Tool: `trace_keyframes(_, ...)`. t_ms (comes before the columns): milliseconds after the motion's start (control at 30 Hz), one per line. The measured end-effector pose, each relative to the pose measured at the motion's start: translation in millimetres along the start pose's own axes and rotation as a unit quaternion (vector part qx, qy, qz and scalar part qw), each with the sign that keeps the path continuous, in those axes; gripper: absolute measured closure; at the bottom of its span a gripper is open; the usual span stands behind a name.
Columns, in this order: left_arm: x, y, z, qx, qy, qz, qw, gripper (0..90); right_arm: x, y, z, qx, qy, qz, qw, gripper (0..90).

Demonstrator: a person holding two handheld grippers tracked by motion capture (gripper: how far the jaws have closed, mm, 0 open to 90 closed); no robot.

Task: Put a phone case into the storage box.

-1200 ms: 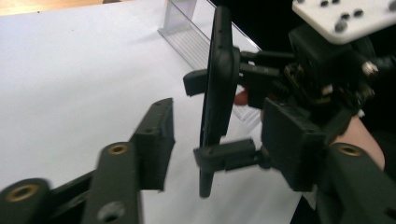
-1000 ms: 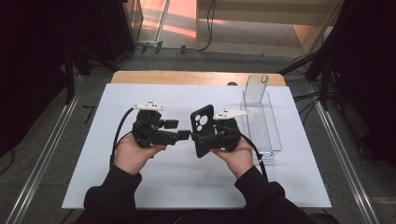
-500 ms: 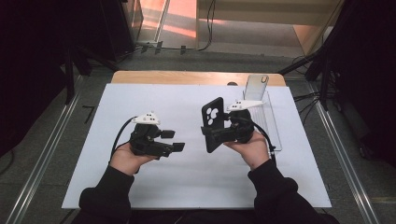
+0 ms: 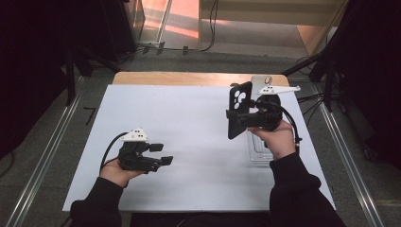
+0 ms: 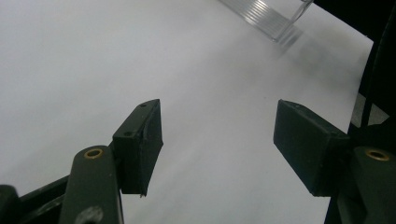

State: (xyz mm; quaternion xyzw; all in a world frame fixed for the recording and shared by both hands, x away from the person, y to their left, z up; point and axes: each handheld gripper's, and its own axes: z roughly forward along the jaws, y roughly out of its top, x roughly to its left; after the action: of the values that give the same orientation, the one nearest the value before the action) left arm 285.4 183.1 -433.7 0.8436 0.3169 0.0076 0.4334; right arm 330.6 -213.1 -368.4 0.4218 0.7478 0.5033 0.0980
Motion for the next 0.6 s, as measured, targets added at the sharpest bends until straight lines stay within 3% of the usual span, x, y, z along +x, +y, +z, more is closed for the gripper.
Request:
trace_keyframes(300, 7.6, -24.6, -10.2, 0.004, 0.029, -0.037, 0.9989, 32.7, -33.9, 6.8, -10.3, -0.016, -0.062, 0.028, 0.9976, 12.5)
trace_keyframes(600, 9.5, -31.6, -17.0, -0.001, 0.036, -0.049, 0.9981, 32.7, -70.7, 15.9, -8.4, -0.032, -0.130, 0.057, 0.9893, 12.5)
